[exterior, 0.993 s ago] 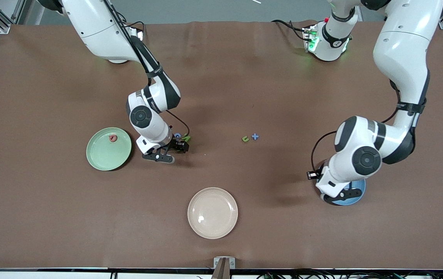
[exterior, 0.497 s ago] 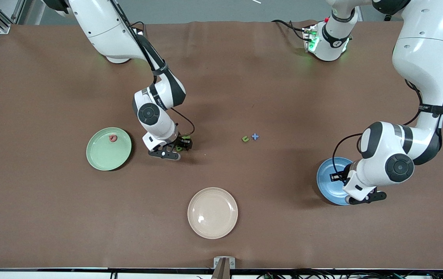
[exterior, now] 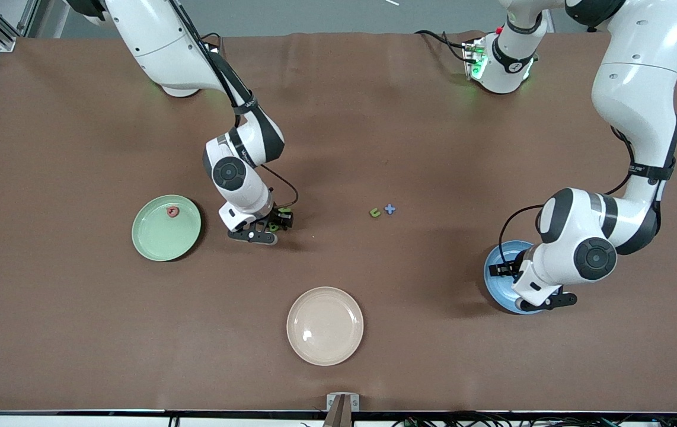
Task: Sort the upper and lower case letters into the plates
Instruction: 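Reach the green B with the right gripper while the left gripper grasps x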
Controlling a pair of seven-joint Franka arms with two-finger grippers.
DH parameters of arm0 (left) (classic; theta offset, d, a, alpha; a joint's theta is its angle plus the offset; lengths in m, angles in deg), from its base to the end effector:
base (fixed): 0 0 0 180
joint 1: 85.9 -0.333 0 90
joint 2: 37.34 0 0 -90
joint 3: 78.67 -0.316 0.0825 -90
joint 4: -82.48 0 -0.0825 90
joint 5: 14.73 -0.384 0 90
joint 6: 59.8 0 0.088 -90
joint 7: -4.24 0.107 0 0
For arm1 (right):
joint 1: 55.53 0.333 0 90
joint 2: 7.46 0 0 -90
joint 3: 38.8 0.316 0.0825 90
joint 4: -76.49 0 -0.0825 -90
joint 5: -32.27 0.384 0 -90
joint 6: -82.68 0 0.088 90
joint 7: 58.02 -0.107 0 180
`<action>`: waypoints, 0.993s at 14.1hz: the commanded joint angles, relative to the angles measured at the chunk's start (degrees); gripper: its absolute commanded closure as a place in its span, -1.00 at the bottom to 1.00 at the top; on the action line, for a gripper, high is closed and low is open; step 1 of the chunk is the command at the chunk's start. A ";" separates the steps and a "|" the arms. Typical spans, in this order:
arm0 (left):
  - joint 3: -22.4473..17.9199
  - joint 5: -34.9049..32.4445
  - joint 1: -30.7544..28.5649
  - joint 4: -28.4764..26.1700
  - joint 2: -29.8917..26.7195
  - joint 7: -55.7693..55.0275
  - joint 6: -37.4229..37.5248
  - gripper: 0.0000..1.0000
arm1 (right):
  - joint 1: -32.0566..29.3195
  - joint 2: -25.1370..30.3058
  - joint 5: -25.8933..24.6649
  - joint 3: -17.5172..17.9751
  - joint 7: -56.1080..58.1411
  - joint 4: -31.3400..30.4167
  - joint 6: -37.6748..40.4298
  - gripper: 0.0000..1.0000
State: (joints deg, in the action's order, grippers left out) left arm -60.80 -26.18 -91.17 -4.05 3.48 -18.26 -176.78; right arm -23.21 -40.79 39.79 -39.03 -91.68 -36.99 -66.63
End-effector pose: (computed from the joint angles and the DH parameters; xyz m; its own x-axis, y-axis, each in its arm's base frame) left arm 0.6861 -0.1083 0.2470 0.9813 0.1253 -0.1461 0.1240 -0.9921 -0.0181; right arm 0.5218 0.3240 0.1724 0.9905 -0.1375 -0.0054 -0.1375 -0.9873 -0.0799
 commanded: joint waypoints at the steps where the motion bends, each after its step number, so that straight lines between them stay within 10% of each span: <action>1: 1.63 -0.94 0.00 -3.28 -3.19 -0.96 0.00 -0.81 | 0.20 -0.60 -3.12 -0.47 -0.27 -0.52 0.25 -0.02; 8: 8.57 -0.85 0.08 -9.89 -7.86 -11.47 -0.44 -0.99 | -0.85 -0.16 -5.15 -0.73 -0.18 -0.17 0.34 0.96; 11: 10.52 -1.02 3.58 -13.39 -7.68 -23.34 -5.69 -0.99 | -2.60 0.98 -5.06 -1.35 2.35 0.00 2.26 0.99; 12: 10.52 -1.02 4.90 -14.97 -7.51 -26.59 -8.85 -0.98 | -3.22 1.42 -5.06 -1.26 2.72 0.27 2.88 0.95; 14: 10.52 -0.94 7.02 -18.14 -6.81 -32.84 -15.53 -0.95 | -3.49 1.42 -4.19 -1.26 2.11 0.97 3.06 -0.31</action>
State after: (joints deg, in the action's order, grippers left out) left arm -50.15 -26.21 -85.41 -17.99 -2.63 -45.58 -186.61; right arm -25.57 -40.39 35.83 -40.77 -89.94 -36.11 -64.74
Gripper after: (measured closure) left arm 0.009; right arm 0.965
